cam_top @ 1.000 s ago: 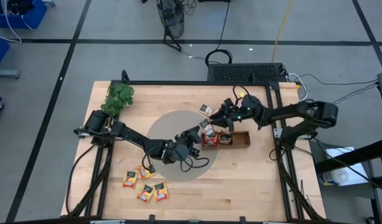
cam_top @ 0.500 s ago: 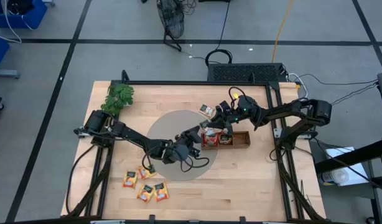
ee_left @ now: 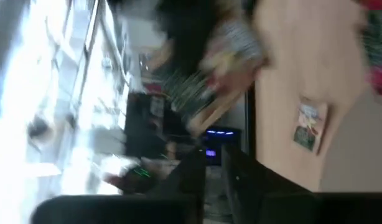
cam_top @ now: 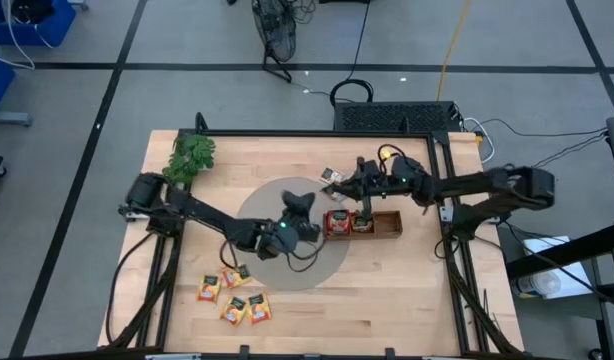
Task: Pick & Place Tea
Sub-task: Put the brown tea bag into the middle section of the wooden organizer
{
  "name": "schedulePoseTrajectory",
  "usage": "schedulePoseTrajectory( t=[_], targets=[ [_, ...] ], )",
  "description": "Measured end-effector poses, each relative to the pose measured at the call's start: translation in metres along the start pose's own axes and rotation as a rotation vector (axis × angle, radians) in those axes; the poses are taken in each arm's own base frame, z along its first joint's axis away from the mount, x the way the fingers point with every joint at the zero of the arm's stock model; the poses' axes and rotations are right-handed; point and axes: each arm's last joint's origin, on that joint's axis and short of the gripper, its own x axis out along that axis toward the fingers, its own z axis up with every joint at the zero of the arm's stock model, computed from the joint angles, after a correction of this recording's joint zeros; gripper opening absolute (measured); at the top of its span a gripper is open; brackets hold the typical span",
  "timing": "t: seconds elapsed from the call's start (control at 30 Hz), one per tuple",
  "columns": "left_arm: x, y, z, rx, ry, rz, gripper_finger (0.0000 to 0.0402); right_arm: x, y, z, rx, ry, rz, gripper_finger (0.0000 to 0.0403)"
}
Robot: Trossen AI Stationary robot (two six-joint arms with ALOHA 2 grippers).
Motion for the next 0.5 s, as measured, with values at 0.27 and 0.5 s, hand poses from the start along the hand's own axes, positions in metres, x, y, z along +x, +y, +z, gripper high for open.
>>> schedulePoseTrajectory(
  t=[0.27, 0.5],
  targets=[
    [0.009, 0.071, -0.048, -0.599, -0.113, -0.403, 0.0129, -0.017, 0.076, -0.01, -0.198, 0.177, -0.136, 0.0],
    [0.045, 0.091, -0.08, -0.854, -0.165, -0.638, 0.0135, -0.041, 0.129, -0.061, -0.265, 0.179, -0.296, 0.0]
  ],
)
